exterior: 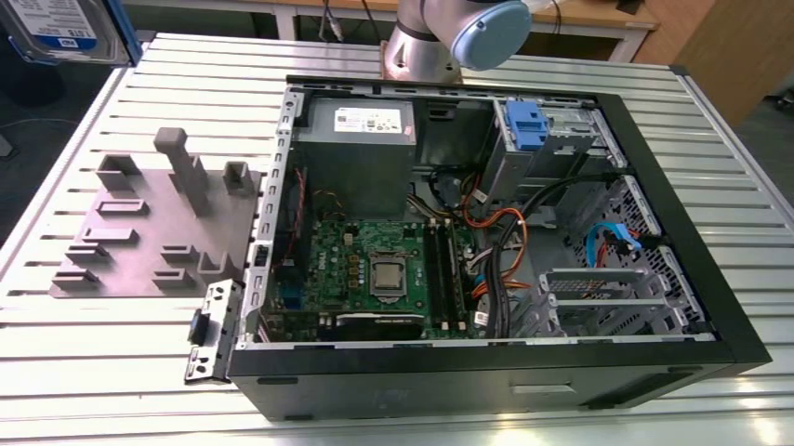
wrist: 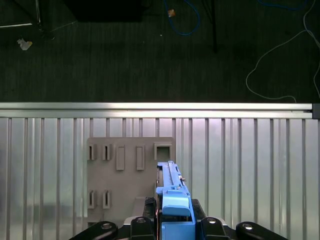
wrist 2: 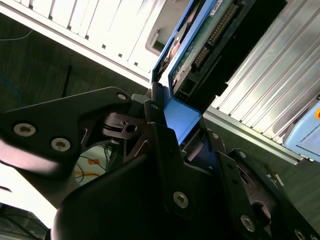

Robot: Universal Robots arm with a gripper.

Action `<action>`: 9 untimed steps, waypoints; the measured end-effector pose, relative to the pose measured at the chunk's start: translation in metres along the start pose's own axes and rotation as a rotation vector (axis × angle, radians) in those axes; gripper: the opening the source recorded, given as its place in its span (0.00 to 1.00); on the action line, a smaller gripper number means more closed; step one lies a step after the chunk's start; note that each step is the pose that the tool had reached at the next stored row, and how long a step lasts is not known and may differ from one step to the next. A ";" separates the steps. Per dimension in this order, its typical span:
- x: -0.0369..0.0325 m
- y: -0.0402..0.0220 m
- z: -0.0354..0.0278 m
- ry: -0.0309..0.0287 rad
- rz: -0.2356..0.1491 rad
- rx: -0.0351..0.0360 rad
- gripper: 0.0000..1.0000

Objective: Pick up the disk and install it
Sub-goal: 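Pick up the disk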

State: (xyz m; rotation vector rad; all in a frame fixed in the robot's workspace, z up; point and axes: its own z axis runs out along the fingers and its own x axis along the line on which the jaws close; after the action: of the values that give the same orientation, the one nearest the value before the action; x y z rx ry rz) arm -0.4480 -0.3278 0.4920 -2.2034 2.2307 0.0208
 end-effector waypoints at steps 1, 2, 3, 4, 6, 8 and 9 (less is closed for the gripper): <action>0.0000 0.0000 -0.0002 0.0000 0.000 0.0000 0.37; 0.0000 0.0000 -0.0005 0.0000 0.000 0.0000 0.37; 0.0000 0.0000 -0.0008 0.0000 0.000 0.0000 0.37; 0.0000 0.0000 -0.0011 0.0000 0.000 -0.0001 0.37; 0.0000 0.0000 -0.0016 0.0000 0.000 -0.0001 0.37; 0.0000 0.0000 -0.0021 0.0000 0.000 0.0000 0.37; 0.0000 0.0000 -0.0024 0.0001 0.000 -0.0001 0.37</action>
State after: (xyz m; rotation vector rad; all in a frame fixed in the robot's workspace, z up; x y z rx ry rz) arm -0.4480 -0.3278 0.4944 -2.2035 2.2308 0.0208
